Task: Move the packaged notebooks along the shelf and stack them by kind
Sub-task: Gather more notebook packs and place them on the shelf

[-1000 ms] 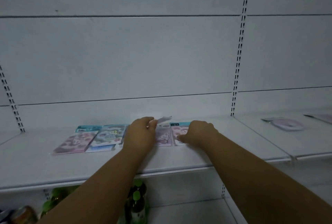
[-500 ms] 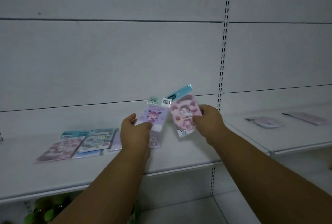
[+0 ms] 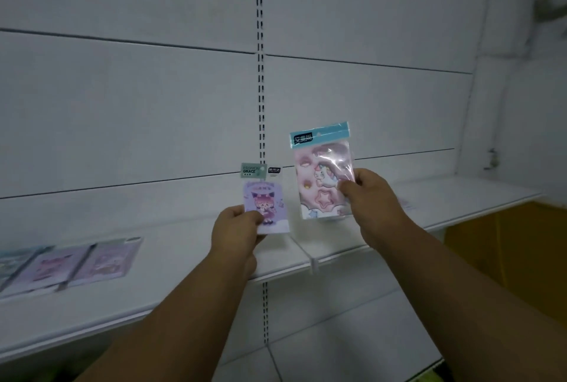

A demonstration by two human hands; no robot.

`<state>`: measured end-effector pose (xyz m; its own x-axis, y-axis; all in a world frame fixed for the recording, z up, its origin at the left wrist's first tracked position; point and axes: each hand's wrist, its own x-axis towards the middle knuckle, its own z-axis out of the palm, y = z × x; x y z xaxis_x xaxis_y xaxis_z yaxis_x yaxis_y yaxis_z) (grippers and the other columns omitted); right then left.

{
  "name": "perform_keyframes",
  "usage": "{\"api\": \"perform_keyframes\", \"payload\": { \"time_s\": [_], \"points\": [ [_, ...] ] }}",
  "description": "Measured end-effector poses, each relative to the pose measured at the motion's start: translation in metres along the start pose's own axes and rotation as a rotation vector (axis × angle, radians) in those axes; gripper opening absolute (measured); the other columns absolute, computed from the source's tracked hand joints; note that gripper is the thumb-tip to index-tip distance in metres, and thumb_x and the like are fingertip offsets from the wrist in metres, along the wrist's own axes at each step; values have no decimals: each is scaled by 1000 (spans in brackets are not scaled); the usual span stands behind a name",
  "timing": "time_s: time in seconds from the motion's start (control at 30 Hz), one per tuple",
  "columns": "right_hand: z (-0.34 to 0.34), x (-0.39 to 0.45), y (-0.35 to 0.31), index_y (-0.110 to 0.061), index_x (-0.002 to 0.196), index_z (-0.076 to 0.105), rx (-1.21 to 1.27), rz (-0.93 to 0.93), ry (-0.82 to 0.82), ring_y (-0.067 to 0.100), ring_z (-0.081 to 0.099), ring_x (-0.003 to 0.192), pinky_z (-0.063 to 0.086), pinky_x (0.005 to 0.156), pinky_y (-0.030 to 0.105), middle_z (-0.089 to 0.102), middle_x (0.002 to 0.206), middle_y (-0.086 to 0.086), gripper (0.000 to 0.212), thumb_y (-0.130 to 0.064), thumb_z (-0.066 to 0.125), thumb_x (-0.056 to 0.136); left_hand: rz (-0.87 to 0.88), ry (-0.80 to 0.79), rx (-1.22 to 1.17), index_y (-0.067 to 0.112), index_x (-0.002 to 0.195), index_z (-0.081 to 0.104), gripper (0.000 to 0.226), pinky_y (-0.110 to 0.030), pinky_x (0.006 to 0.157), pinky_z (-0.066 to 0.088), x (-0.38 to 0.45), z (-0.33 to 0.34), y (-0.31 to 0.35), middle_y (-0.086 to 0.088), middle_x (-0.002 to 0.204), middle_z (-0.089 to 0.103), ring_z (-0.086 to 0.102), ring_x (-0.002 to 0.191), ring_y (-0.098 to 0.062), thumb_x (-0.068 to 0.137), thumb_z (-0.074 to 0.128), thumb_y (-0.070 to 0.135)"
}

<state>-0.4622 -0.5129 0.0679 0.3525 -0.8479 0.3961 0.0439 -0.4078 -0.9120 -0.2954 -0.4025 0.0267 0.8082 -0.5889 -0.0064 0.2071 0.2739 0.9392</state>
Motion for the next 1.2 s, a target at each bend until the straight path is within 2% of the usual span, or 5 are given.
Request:
{"api": "perform_keyframes", "payload": {
  "time_s": [0.3,0.6,0.77,0.93,1.2],
  "points": [
    [-186,79,32,-26,84,64,-82,-41,31,6,73,67,53,48,17,74,71,-11,12,-25,57,94,-13,-97,156,10,87,63,3,-30,57,51,12,210,-68,-14,94,67,63,79,-26,86,62,7],
    [-248,186,107,-24,88,67,-96,10,35,13,74,69,58,59,27,75,78,-6,13,-21,56,95,-93,-238,307,5,82,62,10,-24,43,53,86,326,-111,-16,86,68,66,70,-26,82,73,3],
    [-261,247,134,-26,85,65,-79,37,-38,9,73,66,53,49,17,74,68,-14,15,-20,56,95,-80,-209,548,-2,92,67,24,-40,69,58,123,360,-136,-26,89,70,61,64,-29,78,78,13],
    [-264,289,168,-21,90,67,-41,82,-132,16,75,73,60,69,34,76,85,-1,10,-18,58,94,-19,-120,790,2,85,67,23,-31,57,51,130,372,-145,-18,82,73,61,59,-22,74,78,19],
    [-266,315,195,-19,87,70,70,58,-356,14,74,70,56,62,28,76,83,-1,14,-11,59,91,59,138,1134,15,85,62,36,-21,44,49,124,378,-156,-2,73,69,64,56,-12,63,83,34]
  ]
}}
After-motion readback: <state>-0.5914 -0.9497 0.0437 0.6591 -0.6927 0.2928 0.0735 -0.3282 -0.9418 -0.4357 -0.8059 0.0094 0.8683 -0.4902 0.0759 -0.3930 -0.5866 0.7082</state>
